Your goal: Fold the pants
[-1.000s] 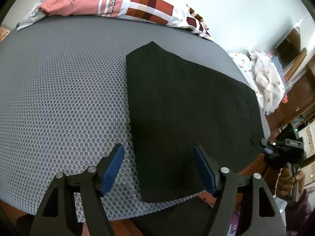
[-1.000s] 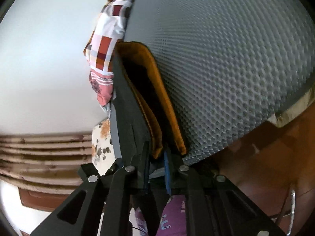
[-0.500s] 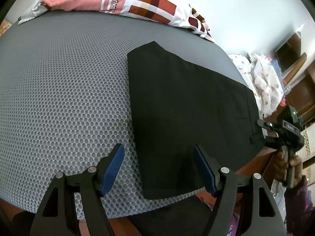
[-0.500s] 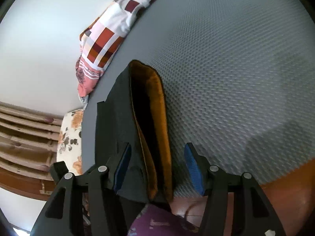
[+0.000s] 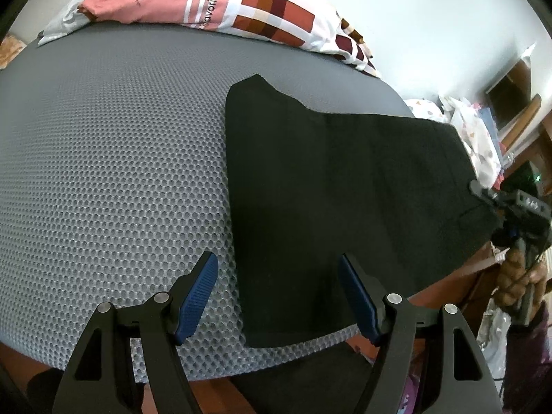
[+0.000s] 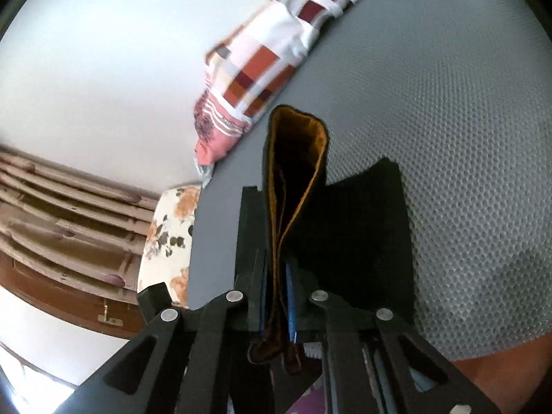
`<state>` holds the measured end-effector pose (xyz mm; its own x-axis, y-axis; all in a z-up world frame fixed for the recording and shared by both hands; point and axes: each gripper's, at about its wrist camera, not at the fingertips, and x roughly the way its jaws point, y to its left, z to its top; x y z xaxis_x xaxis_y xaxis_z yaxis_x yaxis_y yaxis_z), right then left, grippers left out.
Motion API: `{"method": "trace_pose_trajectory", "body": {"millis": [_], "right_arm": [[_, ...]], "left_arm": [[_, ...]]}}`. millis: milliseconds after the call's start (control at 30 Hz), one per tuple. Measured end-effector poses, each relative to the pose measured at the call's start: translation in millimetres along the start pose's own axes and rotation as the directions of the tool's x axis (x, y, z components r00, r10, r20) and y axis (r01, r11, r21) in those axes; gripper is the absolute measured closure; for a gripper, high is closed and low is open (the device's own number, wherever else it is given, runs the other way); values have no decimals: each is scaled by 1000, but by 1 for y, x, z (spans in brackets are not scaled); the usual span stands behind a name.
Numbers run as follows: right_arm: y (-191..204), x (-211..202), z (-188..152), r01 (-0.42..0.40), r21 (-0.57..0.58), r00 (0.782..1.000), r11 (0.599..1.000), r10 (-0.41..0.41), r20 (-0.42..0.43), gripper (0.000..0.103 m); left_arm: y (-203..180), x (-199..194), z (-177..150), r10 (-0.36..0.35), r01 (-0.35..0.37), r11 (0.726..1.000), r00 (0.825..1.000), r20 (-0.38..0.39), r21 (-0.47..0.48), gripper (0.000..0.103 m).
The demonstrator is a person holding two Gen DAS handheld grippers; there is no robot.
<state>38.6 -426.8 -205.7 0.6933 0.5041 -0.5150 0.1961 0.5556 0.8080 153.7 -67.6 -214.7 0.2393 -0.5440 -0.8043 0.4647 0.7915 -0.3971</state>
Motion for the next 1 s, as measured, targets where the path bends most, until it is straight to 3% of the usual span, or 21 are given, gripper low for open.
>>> {"method": "trace_pose_trajectory", "body": {"millis": [133, 233, 433, 533, 600, 867, 1000], "right_arm": [[-63, 14, -15, 95, 149, 995, 984, -92, -30, 94], [-74, 13, -20, 57, 191, 998, 980, -54, -24, 94], [-55, 16, -11, 118, 110, 992, 987, -113, -54, 85], [-38, 11, -4, 186, 22, 982, 982, -186, -24, 67], [-32, 9, -1, 222, -26, 975, 975, -222, -11, 56], [-44, 26, 8, 298, -100, 950, 949, -305, -63, 56], [-45, 27, 11, 281, -119, 954, 952, -290, -71, 55]], "left_arm": [[0, 11, 1, 11, -11, 1000, 1000, -22, 2, 28], [-2, 17, 2, 18, -18, 1000, 999, -34, 11, 28], [1, 13, 7, -10, 10, 1000, 1000, 10, 8, 28], [6, 8, 10, -75, 75, 997, 997, 32, 2, 28], [9, 13, 16, -123, 124, 992, 992, 3, -3, 28], [12, 41, 33, -151, 153, 988, 986, -75, 28, 28], [11, 48, 42, -171, 176, 983, 982, -84, 55, 27]]}}
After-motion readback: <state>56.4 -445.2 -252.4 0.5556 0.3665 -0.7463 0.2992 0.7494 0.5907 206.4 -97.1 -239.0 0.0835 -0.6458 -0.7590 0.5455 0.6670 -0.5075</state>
